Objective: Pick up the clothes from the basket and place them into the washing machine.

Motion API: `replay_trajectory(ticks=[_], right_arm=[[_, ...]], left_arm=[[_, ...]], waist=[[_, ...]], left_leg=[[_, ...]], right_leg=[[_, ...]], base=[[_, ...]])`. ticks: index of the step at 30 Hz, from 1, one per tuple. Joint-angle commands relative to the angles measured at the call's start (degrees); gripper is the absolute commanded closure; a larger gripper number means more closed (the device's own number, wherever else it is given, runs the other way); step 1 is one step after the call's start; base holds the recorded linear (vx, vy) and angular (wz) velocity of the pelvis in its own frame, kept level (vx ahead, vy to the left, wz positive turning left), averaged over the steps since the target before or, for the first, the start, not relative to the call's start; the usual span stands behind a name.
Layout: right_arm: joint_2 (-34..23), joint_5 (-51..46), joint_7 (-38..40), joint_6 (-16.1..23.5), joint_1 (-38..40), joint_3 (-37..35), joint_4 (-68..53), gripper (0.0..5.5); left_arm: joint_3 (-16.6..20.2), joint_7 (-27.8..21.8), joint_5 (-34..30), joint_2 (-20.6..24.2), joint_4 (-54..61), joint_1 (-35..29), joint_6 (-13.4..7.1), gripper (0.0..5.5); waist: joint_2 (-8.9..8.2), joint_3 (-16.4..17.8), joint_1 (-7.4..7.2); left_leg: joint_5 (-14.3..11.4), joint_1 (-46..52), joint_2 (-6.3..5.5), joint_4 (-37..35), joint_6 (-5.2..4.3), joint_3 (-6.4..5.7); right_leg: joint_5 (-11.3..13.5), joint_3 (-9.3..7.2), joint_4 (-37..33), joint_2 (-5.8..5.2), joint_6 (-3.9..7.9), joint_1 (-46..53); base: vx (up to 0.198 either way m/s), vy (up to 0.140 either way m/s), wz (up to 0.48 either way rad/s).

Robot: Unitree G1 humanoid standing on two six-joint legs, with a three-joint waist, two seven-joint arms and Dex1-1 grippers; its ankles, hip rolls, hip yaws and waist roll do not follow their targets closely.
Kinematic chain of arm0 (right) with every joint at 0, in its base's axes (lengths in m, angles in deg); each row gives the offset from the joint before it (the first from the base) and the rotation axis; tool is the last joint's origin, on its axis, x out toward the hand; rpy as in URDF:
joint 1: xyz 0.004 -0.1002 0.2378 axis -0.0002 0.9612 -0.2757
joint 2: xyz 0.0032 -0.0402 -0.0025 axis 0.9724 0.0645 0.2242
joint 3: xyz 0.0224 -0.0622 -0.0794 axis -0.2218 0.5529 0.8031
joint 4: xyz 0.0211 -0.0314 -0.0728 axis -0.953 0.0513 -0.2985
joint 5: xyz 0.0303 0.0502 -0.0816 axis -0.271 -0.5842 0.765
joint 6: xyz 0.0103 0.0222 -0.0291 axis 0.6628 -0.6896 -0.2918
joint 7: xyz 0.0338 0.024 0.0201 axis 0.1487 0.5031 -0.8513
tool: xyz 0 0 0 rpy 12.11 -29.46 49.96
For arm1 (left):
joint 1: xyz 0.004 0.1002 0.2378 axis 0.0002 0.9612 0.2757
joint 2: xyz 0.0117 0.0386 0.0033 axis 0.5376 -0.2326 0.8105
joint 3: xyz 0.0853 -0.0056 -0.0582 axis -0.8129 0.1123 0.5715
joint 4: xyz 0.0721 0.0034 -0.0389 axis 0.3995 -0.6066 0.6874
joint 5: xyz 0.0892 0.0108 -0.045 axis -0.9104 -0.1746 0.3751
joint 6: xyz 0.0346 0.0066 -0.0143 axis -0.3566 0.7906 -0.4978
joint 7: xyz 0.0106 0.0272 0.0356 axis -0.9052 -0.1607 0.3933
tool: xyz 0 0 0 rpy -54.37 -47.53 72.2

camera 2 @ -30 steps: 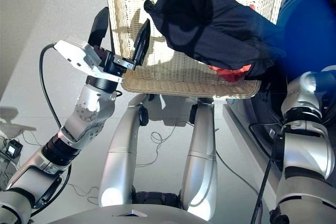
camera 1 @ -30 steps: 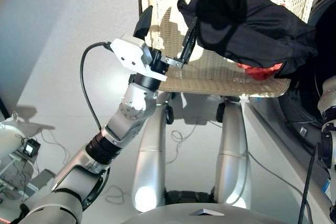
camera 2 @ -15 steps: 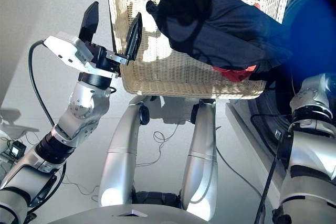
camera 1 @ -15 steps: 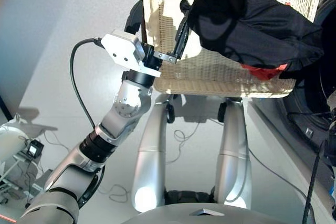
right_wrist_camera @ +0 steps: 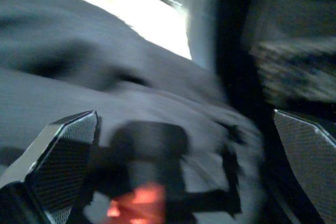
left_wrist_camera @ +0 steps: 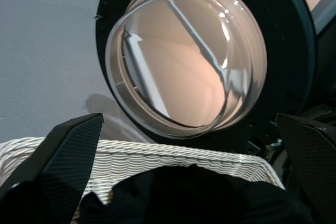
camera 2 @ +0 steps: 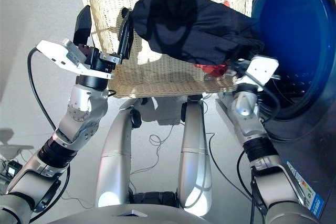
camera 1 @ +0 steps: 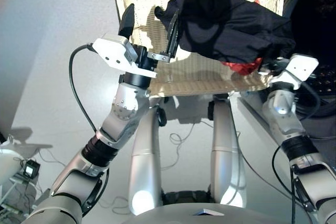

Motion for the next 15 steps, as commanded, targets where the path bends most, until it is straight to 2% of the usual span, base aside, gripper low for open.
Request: replay_trajectory(ticks=[1, 4, 9, 13, 15], right_arm=[[-2.8, 4.4, -4.6, -1.2, -2.0, 2.4, -6.2, 0.0], [-4.3, 8.7, -7.0, -3.7, -5.3, 6.2, -6.1, 0.0], [-4.9, 10.4, -9.1, -6.6, -11.3, 9.9, -1.7, 0.0], [-3.4, 16.5, -8.4, -10.6, -20.5, 13.2, 9.1, 0.0], [-2.5, 17.2, -8.4, -11.3, -22.2, 13.7, 11.7, 0.0]], left_arm=[[2.4, -1.2, -4.2, 1.1, 6.8, 0.9, -3.0, 0.0], [2.3, -1.9, -4.3, 0.8, 7.0, 0.9, -2.9, 0.0], [2.5, -2.7, -3.8, 0.0, 7.3, 1.3, -2.7, 0.0], [2.7, -3.2, -3.5, -1.1, 7.3, 1.3, -1.8, 0.0], [2.8, -3.2, -3.5, -1.4, 7.3, 1.2, -1.6, 0.0]], waist=[[-1.33, -0.9, 1.65], [-1.41, -0.9, 1.97], [-1.24, -0.9, 2.5], [-0.99, -0.9, 3.34], [-0.94, -0.9, 3.39]], left_leg=[[-3.1, 1.3, -0.44, 2.0, -1.61, -0.22], [-3.0, 1.6, -0.38, 1.6, -1.66, -0.3], [-2.7, 1.7, -0.44, 1.2, -1.79, -0.18], [-2.6, 1.8, -0.4, 0.7, -1.94, -0.27], [-2.6, 1.7, -0.4, 0.7, -1.95, -0.28]], right_leg=[[1.0, -3.45, -3.0, 1.94, -0.7, 2.9], [1.1, -3.66, -3.1, 1.86, -0.65, 3.1], [1.2, -3.91, -3.5, 1.78, -0.75, 3.4], [1.3, -4.25, -3.9, 1.67, -0.81, 3.6], [1.3, -4.29, -4.0, 1.69, -0.83, 3.5]], base=[[0.0, 0.0, 0.0], [0.0, 0.0, 0.0], [0.0, 0.0, 0.0], [0.0, 0.0, 0.0], [0.0, 0.0, 0.0]])
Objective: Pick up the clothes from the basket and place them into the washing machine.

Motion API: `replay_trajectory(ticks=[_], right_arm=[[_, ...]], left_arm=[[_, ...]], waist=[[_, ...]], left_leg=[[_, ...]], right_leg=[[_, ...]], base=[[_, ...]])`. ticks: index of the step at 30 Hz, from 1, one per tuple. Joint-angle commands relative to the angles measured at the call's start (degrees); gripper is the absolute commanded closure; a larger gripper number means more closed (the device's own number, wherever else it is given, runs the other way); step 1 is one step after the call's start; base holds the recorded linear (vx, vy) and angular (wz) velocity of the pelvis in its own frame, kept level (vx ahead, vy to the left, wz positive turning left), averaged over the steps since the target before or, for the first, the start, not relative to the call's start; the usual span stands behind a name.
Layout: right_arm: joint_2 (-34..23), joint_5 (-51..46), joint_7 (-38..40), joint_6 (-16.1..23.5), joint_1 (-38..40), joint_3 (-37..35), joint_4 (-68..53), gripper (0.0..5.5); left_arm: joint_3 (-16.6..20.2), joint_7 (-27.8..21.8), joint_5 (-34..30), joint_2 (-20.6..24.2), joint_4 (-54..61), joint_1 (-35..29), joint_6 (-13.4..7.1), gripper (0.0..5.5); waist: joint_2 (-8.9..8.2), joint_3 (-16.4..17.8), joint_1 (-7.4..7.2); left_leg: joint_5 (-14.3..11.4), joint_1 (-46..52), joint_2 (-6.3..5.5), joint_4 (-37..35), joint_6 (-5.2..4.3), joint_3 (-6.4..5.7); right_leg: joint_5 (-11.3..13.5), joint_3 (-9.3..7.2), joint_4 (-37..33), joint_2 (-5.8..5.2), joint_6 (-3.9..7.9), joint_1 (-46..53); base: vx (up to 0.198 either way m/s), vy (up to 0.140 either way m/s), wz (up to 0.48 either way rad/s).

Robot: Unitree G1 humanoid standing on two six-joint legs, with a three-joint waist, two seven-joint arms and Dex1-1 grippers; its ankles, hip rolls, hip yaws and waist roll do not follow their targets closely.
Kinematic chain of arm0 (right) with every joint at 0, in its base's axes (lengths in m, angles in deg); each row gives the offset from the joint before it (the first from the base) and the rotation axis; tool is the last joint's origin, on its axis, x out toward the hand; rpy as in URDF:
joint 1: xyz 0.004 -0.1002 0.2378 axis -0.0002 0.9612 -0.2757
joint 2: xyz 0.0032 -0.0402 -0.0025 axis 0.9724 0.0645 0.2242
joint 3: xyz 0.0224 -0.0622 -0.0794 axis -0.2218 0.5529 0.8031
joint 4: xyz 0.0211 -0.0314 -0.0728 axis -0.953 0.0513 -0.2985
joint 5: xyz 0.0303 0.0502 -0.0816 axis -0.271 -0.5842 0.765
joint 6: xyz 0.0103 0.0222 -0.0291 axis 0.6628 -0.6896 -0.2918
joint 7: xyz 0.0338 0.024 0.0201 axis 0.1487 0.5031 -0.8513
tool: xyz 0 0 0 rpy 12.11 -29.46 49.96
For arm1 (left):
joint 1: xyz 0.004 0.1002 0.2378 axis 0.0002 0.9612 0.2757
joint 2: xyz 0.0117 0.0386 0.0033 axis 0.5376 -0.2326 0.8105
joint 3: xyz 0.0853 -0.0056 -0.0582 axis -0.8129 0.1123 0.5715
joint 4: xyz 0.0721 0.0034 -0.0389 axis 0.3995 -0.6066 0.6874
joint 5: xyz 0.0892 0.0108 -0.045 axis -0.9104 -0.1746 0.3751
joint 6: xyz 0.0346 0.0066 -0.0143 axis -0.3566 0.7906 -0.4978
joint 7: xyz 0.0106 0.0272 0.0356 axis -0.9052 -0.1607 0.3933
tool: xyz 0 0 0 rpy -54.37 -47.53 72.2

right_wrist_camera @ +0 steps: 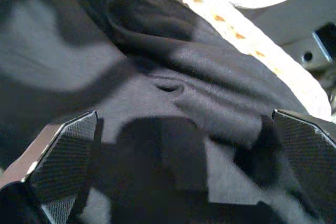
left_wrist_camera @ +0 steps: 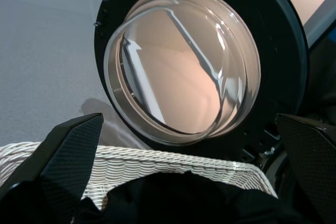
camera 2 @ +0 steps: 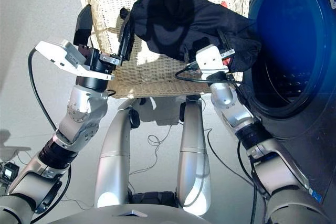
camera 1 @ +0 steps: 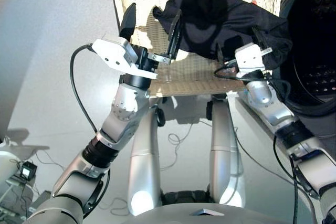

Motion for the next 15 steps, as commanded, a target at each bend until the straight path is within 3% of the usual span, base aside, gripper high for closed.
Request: replay_trajectory(ticks=[1, 9, 15], right_arm=[[0.9, 4.9, 0.9, -1.8, -5.4, 0.9, 3.9, 0.0], [5.8, 7.4, 0.5, -4.9, -14.7, 2.2, 26.7, 0.0], [5.7, 5.2, -0.1, -6.2, -18.0, 0.6, 38.1, 0.0]], left_arm=[[2.2, -1.7, -3.0, -0.2, 6.6, 0.6, -1.7, 0.0], [2.0, -2.3, -2.6, -2.2, 5.5, -1.5, -0.4, 0.0], [2.1, -2.8, -2.7, -2.0, 5.3, -2.2, 0.3, 0.0]], waist=[[-0.47, -0.9, 2.36], [0.39, -0.9, 3.24], [1.19, -0.9, 3.81]], left_leg=[[-2.8, 1.2, -0.4, 0.5, -1.62, -0.07], [-2.4, -0.1, -0.72, 0.3, -1.9, -0.56], [-2.0, -1.0, -0.89, -0.1, -2.1, -0.72]], right_leg=[[1.1, -4.09, -3.9, 1.68, -0.88, 2.9], [1.2, -4.86, -4.1, 1.45, -0.98, 1.9], [1.1, -5.39, -4.1, 1.32, -0.98, 1.1]], base=[[0.0, 0.0, 0.0], [0.0, 0.0, 0.0], [0.0, 0.0, 0.0]])
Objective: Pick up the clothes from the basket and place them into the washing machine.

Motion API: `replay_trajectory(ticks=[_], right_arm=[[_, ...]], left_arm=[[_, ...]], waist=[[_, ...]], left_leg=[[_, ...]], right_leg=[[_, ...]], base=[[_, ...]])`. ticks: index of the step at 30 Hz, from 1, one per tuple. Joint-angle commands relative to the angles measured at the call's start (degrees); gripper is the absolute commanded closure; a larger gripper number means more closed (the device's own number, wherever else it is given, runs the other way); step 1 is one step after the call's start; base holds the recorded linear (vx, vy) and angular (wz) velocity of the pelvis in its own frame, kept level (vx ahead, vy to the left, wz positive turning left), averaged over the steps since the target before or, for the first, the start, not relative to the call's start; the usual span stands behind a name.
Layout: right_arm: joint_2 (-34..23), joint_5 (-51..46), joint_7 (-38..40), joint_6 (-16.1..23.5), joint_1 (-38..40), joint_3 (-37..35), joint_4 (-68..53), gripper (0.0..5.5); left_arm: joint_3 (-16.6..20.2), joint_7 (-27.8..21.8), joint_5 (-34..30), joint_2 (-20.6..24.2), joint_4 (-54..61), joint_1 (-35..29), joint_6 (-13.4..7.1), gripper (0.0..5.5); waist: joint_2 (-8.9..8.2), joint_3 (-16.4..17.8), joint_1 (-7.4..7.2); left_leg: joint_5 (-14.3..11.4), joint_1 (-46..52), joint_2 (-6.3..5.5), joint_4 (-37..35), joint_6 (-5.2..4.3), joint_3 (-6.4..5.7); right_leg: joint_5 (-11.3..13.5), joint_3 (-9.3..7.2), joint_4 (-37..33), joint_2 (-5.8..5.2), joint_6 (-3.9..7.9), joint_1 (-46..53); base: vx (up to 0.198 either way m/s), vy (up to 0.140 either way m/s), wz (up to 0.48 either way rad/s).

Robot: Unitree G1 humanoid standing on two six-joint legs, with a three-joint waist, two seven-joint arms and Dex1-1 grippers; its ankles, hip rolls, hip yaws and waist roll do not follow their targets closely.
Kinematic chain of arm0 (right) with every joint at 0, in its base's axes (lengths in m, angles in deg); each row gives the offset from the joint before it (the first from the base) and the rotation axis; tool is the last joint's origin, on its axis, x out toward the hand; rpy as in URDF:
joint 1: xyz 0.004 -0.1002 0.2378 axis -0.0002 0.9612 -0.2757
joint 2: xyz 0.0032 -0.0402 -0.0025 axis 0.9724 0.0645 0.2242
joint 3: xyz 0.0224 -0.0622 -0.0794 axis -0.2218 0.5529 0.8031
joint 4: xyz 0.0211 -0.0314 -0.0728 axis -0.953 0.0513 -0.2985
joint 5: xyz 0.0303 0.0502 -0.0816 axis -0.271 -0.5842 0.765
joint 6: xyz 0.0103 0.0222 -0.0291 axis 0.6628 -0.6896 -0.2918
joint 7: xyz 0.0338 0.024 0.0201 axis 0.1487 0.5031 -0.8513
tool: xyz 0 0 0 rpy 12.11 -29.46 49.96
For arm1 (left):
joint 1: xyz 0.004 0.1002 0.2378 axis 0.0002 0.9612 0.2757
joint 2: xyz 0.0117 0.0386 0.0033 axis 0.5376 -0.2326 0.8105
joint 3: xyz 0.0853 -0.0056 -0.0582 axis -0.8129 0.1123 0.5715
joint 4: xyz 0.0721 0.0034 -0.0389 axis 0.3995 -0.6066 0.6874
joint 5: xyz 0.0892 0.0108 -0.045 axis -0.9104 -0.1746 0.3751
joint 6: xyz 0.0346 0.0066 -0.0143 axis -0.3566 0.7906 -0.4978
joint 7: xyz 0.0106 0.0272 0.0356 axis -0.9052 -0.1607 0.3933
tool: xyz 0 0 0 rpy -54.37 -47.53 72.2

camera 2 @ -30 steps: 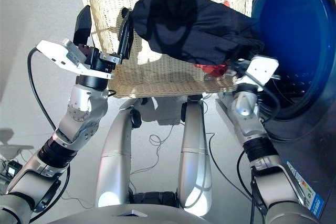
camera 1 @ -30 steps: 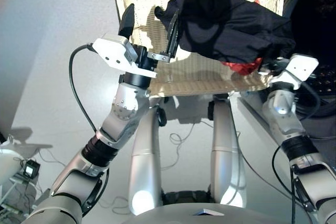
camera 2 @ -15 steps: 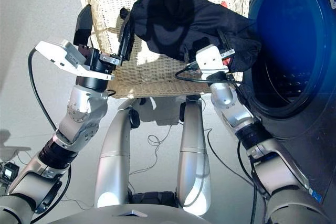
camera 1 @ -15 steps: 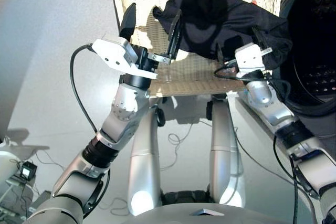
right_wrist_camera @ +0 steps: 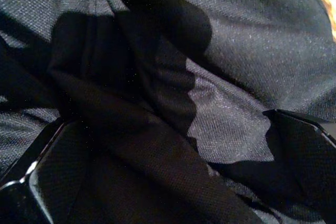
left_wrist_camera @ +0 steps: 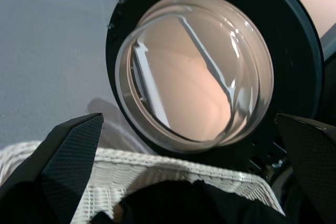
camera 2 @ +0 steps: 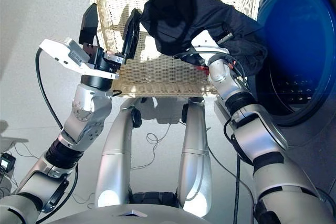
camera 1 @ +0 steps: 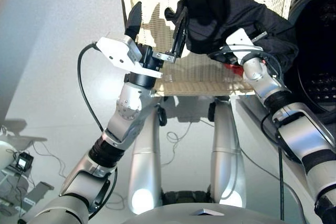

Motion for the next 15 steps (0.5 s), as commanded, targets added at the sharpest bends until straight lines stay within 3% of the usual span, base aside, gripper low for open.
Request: replay_trajectory(ticks=[1, 15], right_arm=[[-2.9, -1.4, 0.0, -2.0, -1.1, -0.5, 5.7, 0.0], [-4.1, -4.4, -2.7, -3.1, -3.8, -1.0, 12.1, 0.0]], left_arm=[[1.1, -1.7, -2.7, 0.7, 5.3, -0.4, -1.1, 0.0], [0.3, -2.1, -3.2, 1.0, 4.3, -2.0, -0.3, 0.0]], waist=[[1.31, -0.8, 1.8], [3.16, -0.8, 2.81]], left_leg=[[-3.4, -1.1, -0.69, 2.8, -1.5, 0.36], [-3.4, -4.0, -0.79, 3.8, -1.46, 0.4]], right_leg=[[0.9, -4.03, -2.7, 1.64, -0.44, 1.2], [0.3, -4.23, -1.2, 1.33, -0.51, -2.0]], base=[[0.0, 0.0, 0.0], [0.0, 0.0, 0.0]])
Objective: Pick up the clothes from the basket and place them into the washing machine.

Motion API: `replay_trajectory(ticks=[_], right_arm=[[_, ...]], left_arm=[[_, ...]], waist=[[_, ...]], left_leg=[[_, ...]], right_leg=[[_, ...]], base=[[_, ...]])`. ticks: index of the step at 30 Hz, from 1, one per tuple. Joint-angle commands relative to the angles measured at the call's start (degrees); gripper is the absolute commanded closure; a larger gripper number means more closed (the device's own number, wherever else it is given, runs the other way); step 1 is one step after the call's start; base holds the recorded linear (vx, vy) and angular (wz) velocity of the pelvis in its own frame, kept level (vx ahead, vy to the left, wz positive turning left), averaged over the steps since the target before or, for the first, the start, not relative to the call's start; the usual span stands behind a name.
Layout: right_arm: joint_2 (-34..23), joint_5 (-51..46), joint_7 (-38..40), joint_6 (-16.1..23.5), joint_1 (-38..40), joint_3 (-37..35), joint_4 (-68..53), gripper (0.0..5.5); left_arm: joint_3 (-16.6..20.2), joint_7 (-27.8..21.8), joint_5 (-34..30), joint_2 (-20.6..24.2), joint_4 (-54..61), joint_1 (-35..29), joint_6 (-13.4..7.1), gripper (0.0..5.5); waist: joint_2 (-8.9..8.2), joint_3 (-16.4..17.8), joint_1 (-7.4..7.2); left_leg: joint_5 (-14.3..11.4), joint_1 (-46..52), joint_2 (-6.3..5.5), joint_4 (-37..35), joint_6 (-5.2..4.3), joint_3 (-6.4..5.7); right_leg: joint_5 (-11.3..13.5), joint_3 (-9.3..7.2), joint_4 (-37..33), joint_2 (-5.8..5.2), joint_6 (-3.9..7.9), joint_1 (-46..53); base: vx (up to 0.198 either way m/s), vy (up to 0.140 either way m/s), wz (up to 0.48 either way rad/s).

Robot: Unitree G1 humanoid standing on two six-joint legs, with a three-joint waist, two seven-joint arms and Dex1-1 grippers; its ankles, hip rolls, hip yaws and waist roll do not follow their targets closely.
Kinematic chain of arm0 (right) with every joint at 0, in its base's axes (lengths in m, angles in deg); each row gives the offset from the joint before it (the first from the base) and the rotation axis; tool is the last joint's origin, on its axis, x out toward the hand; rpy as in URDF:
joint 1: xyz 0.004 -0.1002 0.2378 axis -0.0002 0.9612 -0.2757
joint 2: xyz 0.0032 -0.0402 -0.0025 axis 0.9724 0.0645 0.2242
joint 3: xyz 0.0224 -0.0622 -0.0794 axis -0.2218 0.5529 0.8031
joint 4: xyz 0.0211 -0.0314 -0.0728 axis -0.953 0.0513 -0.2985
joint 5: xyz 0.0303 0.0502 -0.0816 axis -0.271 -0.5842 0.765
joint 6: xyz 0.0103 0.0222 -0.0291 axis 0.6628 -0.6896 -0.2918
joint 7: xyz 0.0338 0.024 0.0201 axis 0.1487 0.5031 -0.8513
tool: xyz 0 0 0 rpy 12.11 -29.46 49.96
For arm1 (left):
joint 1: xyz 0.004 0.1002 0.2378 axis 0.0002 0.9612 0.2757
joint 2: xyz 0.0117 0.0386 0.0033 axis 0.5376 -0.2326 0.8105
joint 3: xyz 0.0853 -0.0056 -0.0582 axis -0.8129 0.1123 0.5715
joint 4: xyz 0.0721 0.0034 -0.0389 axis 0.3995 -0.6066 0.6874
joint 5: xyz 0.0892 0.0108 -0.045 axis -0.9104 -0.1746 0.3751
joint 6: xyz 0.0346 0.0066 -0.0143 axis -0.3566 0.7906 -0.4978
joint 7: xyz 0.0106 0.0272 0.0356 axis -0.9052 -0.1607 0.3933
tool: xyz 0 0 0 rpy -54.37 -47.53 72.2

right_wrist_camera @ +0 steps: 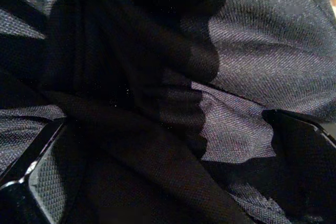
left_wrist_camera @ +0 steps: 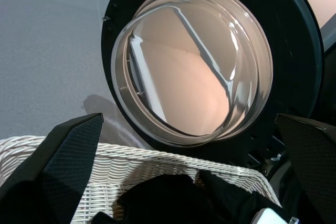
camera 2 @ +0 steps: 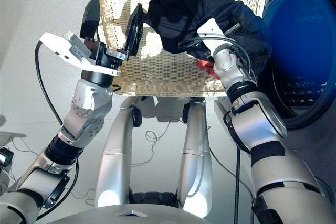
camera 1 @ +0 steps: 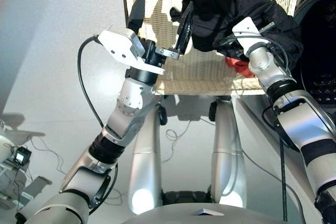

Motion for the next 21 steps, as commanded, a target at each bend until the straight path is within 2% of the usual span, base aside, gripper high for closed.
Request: replay_trajectory(ticks=[1, 5, 7, 11, 16, 21], right_arm=[[-4.2, -2.3, 0.3, -5.4, 0.0, 0.1, 8.6, 0.0], [-4.1, -3.0, 0.0, -5.9, -0.1, -0.5, 9.3, 0.0], [-3.7, -3.2, -0.3, -6.1, -0.5, -0.4, 9.5, 5.5], [-3.9, -4.5, 0.2, -4.9, -0.3, -0.7, 7.8, 5.5], [-4.8, -9.8, 1.0, -1.9, 2.9, -2.2, -0.1, 5.5], [-9.3, -11.0, 3.2, 1.6, 10.5, -4.6, -19.0, 5.5]], left_arm=[[0.3, -1.0, -3.2, 0.6, 4.3, -0.6, -1.3, 0.0], [0.3, -1.0, -3.4, 0.8, 3.9, -0.8, -1.0, 0.0], [0.8, -0.7, -3.4, 0.7, 4.1, -0.9, -0.8, 0.0], [1.3, -0.6, -3.2, 0.8, 4.2, -0.4, -0.6, 0.0], [1.9, -0.2, -3.5, 1.1, 4.5, 0.2, -1.0, 0.0], [3.2, 0.4, -4.8, 2.7, 5.5, 2.0, -2.0, 0.0]], waist=[[3.12, -0.5, 2.63], [3.12, -0.5, 2.57], [2.93, -0.5, 2.36], [2.48, -0.5, 1.88], [0.95, -0.5, 0.96], [-0.71, -0.5, -0.43]], left_leg=[[-3.9, -1.8, -0.83, 4.9, -0.91, 1.12], [-4.0, -2.0, -0.87, 5.1, -0.8, 1.24], [-4.0, -2.0, -0.89, 5.0, -0.76, 1.28], [-4.0, -1.7, -0.88, 4.9, -0.76, 1.27], [-3.9, -0.6, -0.79, 4.4, -0.77, 1.29], [-4.0, 0.4, -0.72, 4.0, -0.67, 1.21]], right_leg=[[0.7, -3.63, -1.3, 1.3, -0.01, 0.3], [0.6, -3.5, -1.2, 1.38, -0.04, 0.2], [0.7, -3.5, -1.1, 1.35, -0.06, 0.0], [0.8, -3.5, -1.2, 1.4, 0.01, 0.3], [1.0, -3.53, -1.9, 1.61, 0.07, 1.4], [1.1, -3.52, -2.4, 1.67, 0.27, 2.3]], base=[[0.0, 0.0, 0.0], [0.0, 0.0, 0.0], [0.0, 0.0, 0.0], [0.0, 0.0, 0.0], [0.0, 0.0, 0.0], [0.0, 0.0, 0.0]])
